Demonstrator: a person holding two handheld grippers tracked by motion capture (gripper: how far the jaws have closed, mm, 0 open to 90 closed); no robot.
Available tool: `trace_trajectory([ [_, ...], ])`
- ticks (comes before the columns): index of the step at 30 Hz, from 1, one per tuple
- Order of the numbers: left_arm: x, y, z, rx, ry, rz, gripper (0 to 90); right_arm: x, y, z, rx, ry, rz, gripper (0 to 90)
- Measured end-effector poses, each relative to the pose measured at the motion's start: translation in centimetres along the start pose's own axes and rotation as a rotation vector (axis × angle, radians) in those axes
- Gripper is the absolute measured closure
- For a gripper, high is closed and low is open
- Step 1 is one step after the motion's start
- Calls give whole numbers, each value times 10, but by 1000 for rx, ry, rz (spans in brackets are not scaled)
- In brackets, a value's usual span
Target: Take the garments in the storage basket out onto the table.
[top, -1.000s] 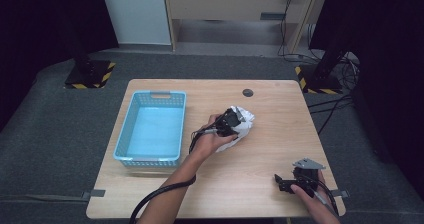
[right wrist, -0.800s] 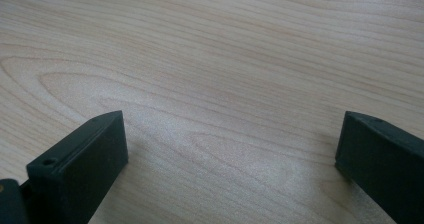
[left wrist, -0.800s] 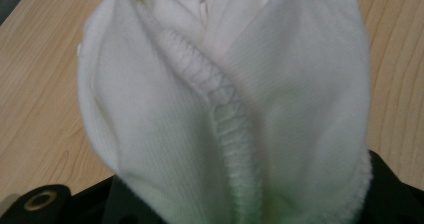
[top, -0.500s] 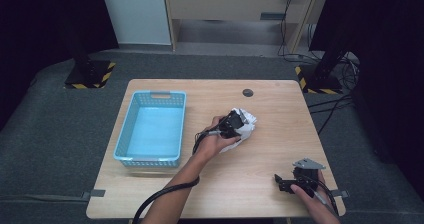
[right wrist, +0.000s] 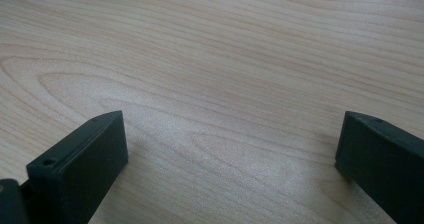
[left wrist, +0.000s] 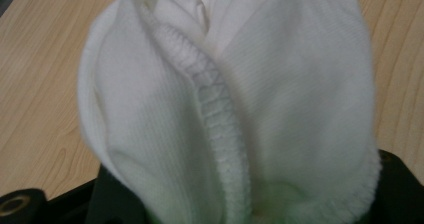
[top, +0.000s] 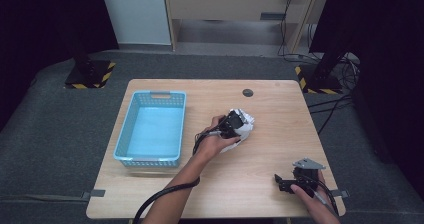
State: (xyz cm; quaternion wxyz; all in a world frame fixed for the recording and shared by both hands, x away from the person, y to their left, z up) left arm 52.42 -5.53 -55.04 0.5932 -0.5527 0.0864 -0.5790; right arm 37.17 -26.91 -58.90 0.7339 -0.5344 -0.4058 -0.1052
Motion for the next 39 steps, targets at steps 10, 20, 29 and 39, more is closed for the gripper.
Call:
trace_trajectory([
  [10,0,4,1,0,-8,31,176,0,0,0,0,1,0,2],
  [20,6,-4,4,-7,-70,-9,51,0,0,0,-2,3,-1,2],
  [29,21,-31,11,15,-83,-114,44,0,0,0,-2,2,0,2],
  [39,50,-65,10,28,-62,-213,43,0,0,0,-3,2,0,2],
])
Point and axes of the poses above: each handheld gripper's, and its own axes: y roughly forward along the jaws, x roughly out of its top, z roughly to its left, the point moved 7 cm from there along y, roughly forward along the jaws, and after that the axes turned 8 degrees about x, right-handed, at the moved point
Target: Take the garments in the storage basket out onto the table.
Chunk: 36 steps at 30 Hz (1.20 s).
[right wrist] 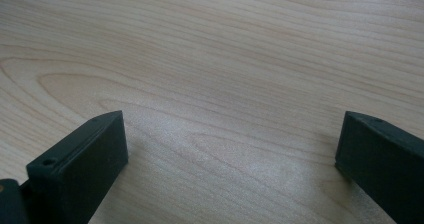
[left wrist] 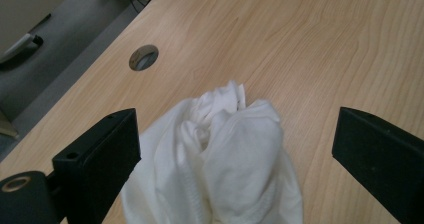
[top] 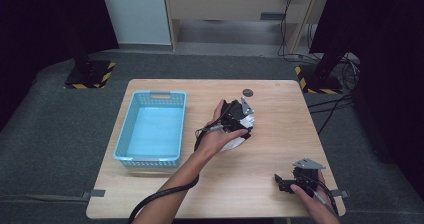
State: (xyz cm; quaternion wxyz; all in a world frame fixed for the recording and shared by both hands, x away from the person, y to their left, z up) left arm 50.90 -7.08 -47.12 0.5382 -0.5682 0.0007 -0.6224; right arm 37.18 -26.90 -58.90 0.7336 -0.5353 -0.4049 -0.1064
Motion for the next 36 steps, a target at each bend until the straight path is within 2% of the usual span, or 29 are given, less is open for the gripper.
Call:
trace_trajectory([
  [3,4,-2,-4,-6,13,-6,44,0,0,0,-1,-1,-1,2],
  [7,14,-10,-15,-37,21,-29,43,0,0,0,0,0,0,2],
  [12,18,-16,-22,-58,39,-28,43,0,0,0,0,0,0,2],
  [19,18,-30,-32,-82,34,-46,41,0,0,0,0,-1,0,2],
  [20,15,-35,-32,-86,2,-51,42,0,0,0,0,0,0,2],
  [26,6,-44,-33,-90,-31,-58,41,0,0,0,-1,0,0,2],
  [32,-11,-55,-32,-78,-22,-38,41,0,0,0,-1,3,-1,2],
  [36,-27,-58,-34,-87,-35,-23,41,0,0,0,-2,2,0,2],
])
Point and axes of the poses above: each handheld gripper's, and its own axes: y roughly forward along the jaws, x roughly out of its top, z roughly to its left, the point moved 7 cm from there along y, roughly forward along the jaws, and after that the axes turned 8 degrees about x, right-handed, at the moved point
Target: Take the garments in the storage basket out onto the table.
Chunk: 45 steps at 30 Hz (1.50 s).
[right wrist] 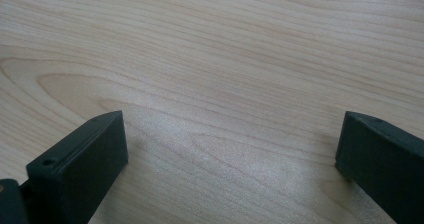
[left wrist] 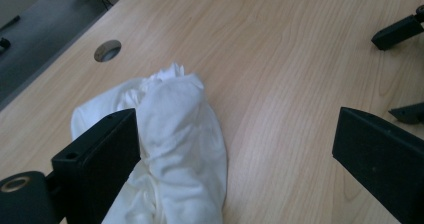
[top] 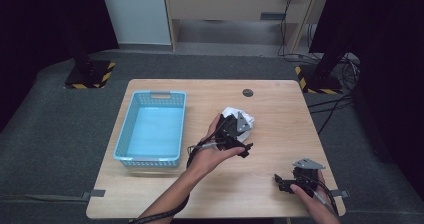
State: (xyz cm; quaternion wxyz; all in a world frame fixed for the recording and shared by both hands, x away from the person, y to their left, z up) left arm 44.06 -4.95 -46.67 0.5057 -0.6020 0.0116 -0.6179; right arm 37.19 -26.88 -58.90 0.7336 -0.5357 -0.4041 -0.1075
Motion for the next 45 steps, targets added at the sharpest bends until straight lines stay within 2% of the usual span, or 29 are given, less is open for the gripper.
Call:
trace_trajectory([
  [3,-15,-3,-5,-15,3,15,40,0,0,0,0,0,0,2],
  [7,-26,-5,-9,-44,-24,17,40,0,0,0,0,0,0,2],
  [8,-35,-6,-11,-47,-21,25,40,0,0,0,0,1,0,2],
  [11,-43,-6,-14,-56,-24,33,41,0,0,0,-1,0,0,2],
  [13,-57,-8,-20,-66,-10,49,41,0,0,0,-1,0,0,2],
  [14,-57,-8,-20,-66,-10,49,40,0,0,0,-1,0,0,2],
  [21,-88,-13,-35,-105,31,98,40,0,0,0,-2,1,0,2],
  [24,-107,-13,-44,-136,34,126,41,0,0,0,-3,3,0,2],
  [28,-117,-13,-46,-141,30,142,42,0,0,0,-3,2,0,2],
  [32,-129,-16,-43,-140,9,153,40,0,0,0,-3,3,0,1],
  [34,-136,-15,-43,-162,-37,162,41,0,0,0,-4,5,-1,1],
  [35,-138,-14,-44,-168,-39,166,38,0,0,0,-4,5,-1,1],
  [37,-141,-13,-43,-143,-23,170,40,0,0,0,-4,5,-1,1],
  [40,-143,-11,-39,-143,-63,168,38,0,0,0,-4,5,-1,1],
  [42,-147,-8,-39,-133,-64,173,41,0,0,0,-4,6,-1,1],
  [44,-150,-5,-40,-159,-94,166,16,0,0,0,-4,6,-1,1],
  [45,-151,-5,-38,-152,-99,163,4,0,0,0,-4,5,-1,1],
])
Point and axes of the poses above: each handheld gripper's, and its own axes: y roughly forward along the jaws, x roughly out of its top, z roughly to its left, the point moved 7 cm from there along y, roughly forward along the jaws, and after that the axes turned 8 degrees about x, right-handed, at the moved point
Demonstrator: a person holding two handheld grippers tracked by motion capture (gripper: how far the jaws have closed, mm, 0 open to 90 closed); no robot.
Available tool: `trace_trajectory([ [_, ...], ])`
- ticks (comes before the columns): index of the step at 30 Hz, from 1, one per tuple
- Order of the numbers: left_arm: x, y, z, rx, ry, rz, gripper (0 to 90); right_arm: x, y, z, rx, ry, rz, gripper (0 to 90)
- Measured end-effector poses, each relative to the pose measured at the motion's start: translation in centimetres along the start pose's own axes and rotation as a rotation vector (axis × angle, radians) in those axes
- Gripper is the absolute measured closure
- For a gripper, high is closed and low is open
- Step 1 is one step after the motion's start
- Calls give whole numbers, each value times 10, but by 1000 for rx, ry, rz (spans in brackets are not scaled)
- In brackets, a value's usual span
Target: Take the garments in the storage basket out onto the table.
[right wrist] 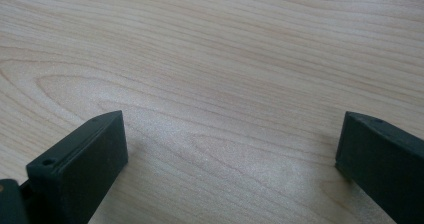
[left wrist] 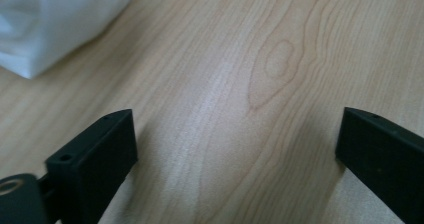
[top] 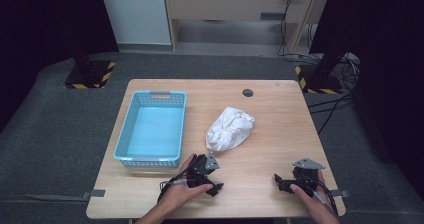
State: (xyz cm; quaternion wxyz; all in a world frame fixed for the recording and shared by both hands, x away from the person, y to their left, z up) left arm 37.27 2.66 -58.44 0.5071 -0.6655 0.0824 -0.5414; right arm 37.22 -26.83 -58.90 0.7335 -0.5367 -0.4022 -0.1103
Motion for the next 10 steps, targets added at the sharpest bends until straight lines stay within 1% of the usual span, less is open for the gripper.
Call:
trace_trajectory([
  [2,-1,0,1,3,-4,-9,3,0,0,0,0,0,0,1],
  [7,-3,2,1,14,-27,-82,0,0,0,0,-2,2,0,1],
  [10,-3,2,1,16,-29,-82,0,0,0,0,-3,4,0,1],
])
Point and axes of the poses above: each handheld gripper's, and its own axes: y roughly forward along the jaws, x roughly out of its top, z roughly to its left, the point moved 7 cm from there along y, roughly forward along the jaws, and after that the axes turned 8 degrees about x, right-handed, at the moved point
